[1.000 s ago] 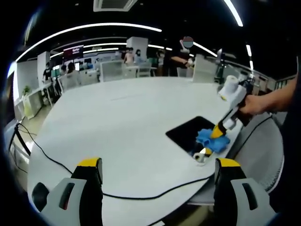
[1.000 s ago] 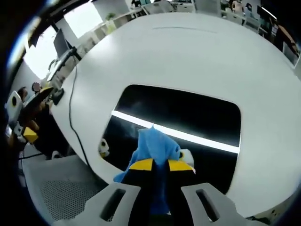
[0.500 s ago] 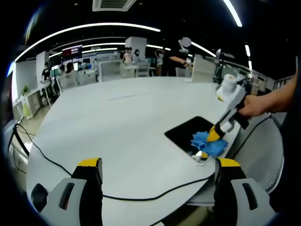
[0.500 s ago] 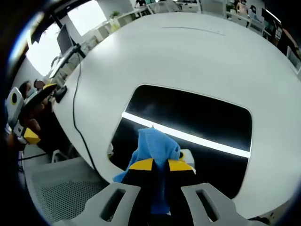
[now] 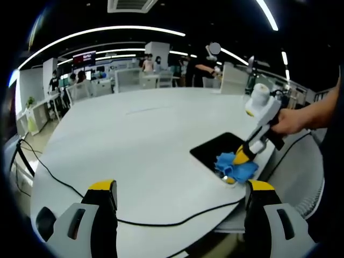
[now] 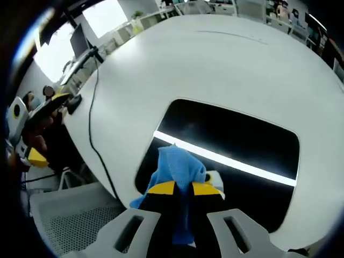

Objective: Wipe the mirror surface with the cleaning cloth until all visible marks leave the cleaned area.

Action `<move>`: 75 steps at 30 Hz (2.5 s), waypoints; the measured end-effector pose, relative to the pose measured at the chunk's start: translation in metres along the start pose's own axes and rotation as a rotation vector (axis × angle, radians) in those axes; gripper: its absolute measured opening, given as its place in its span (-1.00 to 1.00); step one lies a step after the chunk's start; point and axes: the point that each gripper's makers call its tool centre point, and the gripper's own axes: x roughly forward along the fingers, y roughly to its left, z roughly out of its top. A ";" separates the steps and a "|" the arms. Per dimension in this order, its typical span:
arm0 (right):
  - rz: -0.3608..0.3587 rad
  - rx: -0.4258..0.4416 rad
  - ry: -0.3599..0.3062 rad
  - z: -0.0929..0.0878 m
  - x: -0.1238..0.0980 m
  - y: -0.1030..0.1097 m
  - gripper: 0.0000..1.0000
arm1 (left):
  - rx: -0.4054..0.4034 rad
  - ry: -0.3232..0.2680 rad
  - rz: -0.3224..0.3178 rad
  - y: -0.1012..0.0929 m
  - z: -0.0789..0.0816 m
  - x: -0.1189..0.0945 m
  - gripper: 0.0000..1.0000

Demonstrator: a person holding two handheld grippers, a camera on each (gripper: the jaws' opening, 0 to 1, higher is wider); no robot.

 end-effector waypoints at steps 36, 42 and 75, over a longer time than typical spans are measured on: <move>0.025 -0.105 0.003 0.010 0.010 0.028 -0.91 | -0.009 -0.015 -0.001 -0.003 0.010 0.002 1.00; 0.018 -0.083 0.000 0.010 0.010 0.028 -0.92 | 0.017 -0.004 -0.007 -0.002 0.012 0.006 1.00; -0.026 -0.093 -0.036 0.040 0.020 0.012 -0.92 | -0.014 -0.012 0.015 0.004 0.007 -0.002 1.00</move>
